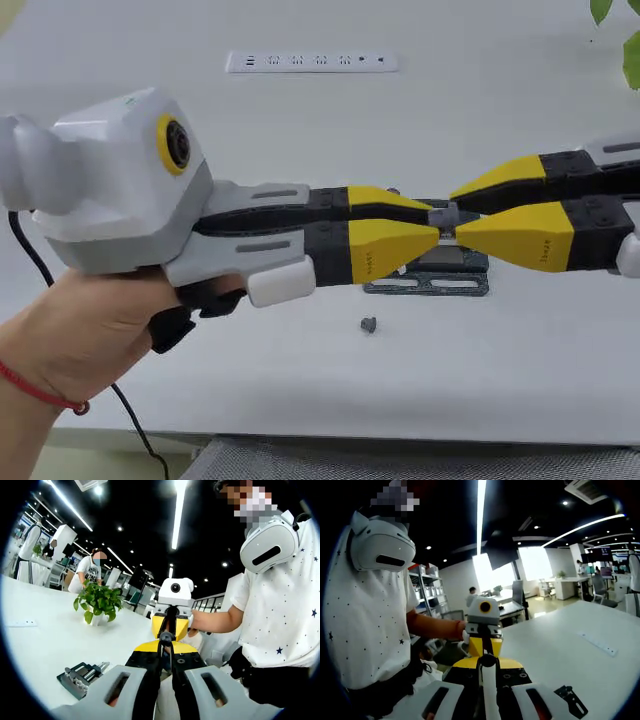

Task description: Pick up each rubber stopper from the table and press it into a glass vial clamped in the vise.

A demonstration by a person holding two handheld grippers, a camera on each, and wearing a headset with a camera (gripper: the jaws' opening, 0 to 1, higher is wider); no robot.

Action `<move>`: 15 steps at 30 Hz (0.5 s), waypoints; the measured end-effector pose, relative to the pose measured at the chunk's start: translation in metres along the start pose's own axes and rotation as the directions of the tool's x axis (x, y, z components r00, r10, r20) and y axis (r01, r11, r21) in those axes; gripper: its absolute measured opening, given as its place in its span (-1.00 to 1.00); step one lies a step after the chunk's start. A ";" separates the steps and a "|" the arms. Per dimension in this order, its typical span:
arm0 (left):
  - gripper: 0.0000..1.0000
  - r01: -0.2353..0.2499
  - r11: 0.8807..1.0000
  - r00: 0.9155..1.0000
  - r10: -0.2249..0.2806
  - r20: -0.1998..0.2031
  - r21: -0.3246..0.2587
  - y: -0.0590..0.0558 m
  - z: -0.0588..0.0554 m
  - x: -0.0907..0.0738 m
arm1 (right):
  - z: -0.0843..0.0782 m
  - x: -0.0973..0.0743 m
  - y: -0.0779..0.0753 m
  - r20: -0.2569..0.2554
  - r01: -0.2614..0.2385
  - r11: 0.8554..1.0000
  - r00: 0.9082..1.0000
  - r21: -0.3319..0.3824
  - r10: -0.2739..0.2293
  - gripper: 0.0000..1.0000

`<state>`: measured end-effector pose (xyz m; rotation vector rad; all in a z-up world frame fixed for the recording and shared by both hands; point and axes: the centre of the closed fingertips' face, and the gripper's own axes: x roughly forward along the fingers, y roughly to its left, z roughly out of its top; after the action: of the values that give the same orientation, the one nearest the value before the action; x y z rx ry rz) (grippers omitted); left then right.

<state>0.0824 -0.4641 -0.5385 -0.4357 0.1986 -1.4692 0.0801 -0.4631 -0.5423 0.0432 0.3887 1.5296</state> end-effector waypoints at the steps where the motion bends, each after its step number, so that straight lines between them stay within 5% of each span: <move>1: -0.95 0.001 1.000 1.000 -0.001 0.002 -0.002 0.000 0.000 0.000 | 0.000 0.000 0.000 0.001 0.000 1.000 1.000 -0.001 0.000 -0.85; 15: -0.95 0.014 1.000 1.000 -0.014 0.010 -0.020 -0.002 0.000 -0.001 | 0.000 0.000 0.002 -0.006 -0.011 1.000 1.000 -0.022 0.011 -0.86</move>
<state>0.0807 -0.4632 -0.5376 -0.4614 0.2029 -1.4800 0.0777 -0.4630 -0.5416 0.0240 0.3770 1.5452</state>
